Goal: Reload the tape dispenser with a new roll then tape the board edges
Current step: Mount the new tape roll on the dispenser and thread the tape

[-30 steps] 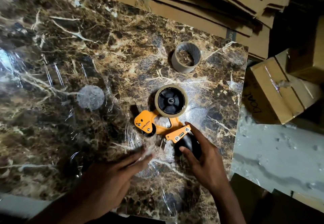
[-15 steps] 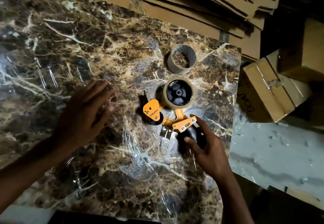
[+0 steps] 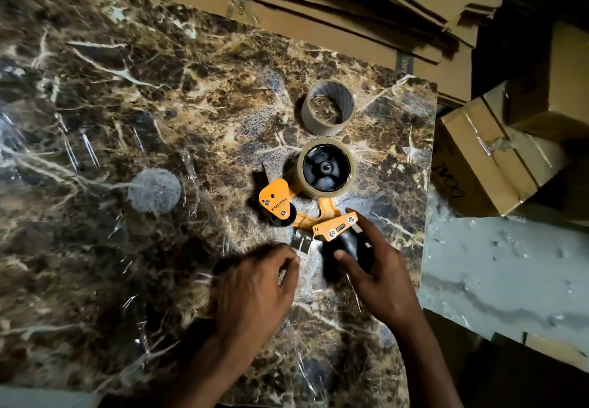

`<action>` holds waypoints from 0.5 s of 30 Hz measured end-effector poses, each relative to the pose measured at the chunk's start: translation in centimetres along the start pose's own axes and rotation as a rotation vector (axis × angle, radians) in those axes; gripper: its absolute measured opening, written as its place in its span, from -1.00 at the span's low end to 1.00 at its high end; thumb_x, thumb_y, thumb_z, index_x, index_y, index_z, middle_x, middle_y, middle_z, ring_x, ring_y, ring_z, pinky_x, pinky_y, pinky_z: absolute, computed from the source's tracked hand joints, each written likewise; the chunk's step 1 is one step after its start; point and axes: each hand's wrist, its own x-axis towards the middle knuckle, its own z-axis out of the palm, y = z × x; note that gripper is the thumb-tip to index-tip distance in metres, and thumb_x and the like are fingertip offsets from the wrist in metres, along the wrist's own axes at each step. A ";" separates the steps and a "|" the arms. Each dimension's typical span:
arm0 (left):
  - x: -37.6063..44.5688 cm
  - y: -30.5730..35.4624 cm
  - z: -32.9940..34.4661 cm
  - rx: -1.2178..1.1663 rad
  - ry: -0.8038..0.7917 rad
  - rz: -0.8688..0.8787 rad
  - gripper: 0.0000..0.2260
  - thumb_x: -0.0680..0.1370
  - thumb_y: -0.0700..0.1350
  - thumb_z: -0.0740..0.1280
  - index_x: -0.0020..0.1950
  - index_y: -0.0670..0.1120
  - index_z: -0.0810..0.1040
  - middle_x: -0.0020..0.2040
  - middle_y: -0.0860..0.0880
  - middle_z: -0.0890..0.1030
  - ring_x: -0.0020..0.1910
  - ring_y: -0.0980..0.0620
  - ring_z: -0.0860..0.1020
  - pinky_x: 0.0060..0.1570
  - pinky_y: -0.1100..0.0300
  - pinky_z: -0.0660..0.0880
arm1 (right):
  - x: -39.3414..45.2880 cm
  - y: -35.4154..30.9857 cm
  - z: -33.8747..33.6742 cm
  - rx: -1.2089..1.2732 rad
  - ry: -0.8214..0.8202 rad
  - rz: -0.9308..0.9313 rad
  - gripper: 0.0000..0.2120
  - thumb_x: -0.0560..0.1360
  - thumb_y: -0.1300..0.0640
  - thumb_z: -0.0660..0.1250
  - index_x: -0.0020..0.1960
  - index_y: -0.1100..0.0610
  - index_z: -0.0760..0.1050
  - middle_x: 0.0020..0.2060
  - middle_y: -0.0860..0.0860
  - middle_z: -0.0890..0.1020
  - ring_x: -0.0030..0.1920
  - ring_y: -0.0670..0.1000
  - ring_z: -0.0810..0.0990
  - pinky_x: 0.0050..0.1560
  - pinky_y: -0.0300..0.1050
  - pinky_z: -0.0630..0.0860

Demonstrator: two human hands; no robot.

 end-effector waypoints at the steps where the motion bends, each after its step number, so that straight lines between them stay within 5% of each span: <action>1: -0.1 -0.5 -0.2 0.003 0.006 0.029 -0.95 0.59 0.04 0.40 -0.05 0.11 0.58 -0.26 0.18 0.67 -0.45 0.22 0.54 -0.49 0.21 0.53 | 0.0 0.0 0.0 -0.018 0.004 -0.008 -0.35 0.54 -0.10 0.40 0.54 -0.28 0.19 0.05 -0.10 0.64 -0.15 -0.11 0.53 -0.20 -0.17 0.47; 3: -0.3 -1.6 -0.6 0.027 0.014 0.075 -0.90 0.56 -0.06 0.48 -0.05 0.08 0.58 -0.31 0.18 0.65 -0.50 0.23 0.49 -0.56 0.33 0.42 | 0.0 -0.1 0.0 -0.039 0.008 -0.006 -0.36 0.54 -0.09 0.39 0.54 -0.26 0.20 -0.10 -0.10 0.58 -0.27 -0.16 0.41 -0.30 -0.24 0.35; 7: -0.2 -4.1 -1.7 0.094 0.052 0.089 -0.89 0.55 -0.10 0.52 -0.07 0.04 0.61 -0.39 0.13 0.60 -0.52 0.18 0.44 -0.51 0.42 0.15 | 0.1 0.0 -0.1 -0.049 -0.008 -0.005 -0.35 0.54 -0.12 0.38 0.54 -0.31 0.17 0.01 -0.09 0.62 -0.17 -0.07 0.54 -0.19 -0.12 0.49; 10: 0.2 -5.0 -2.2 0.116 0.084 0.157 -0.90 0.61 -0.05 0.46 -0.08 0.03 0.60 -0.36 0.12 0.61 -0.51 0.14 0.51 -0.58 0.29 0.30 | 0.0 -0.9 -0.6 -0.071 -0.015 -0.016 -0.31 0.56 -0.10 0.37 0.55 -0.37 0.08 0.18 -0.08 0.59 -0.03 -0.05 0.59 -0.07 0.01 0.60; 13: 0.5 -5.2 -2.2 0.064 0.066 0.257 -0.88 0.63 0.00 0.36 -0.04 0.00 0.61 -0.04 0.09 0.67 -0.33 0.11 0.60 -0.46 0.13 0.53 | -0.2 -3.0 -0.8 -0.241 -0.017 -0.124 -0.18 0.55 -0.13 0.36 0.61 -0.24 -0.10 0.51 -0.04 0.26 0.31 0.04 0.48 0.27 0.21 0.54; 15: 0.6 -5.2 -2.3 0.068 0.070 0.293 -0.89 0.62 -0.06 0.43 -0.06 -0.06 0.64 0.26 -0.01 0.62 -0.20 0.13 0.58 -0.35 0.17 0.56 | 0.3 -4.2 -0.2 -0.271 -0.041 -0.172 -0.08 0.49 -0.27 0.37 0.62 -0.23 -0.17 0.62 -0.08 -0.04 0.48 0.00 0.25 0.47 0.18 0.26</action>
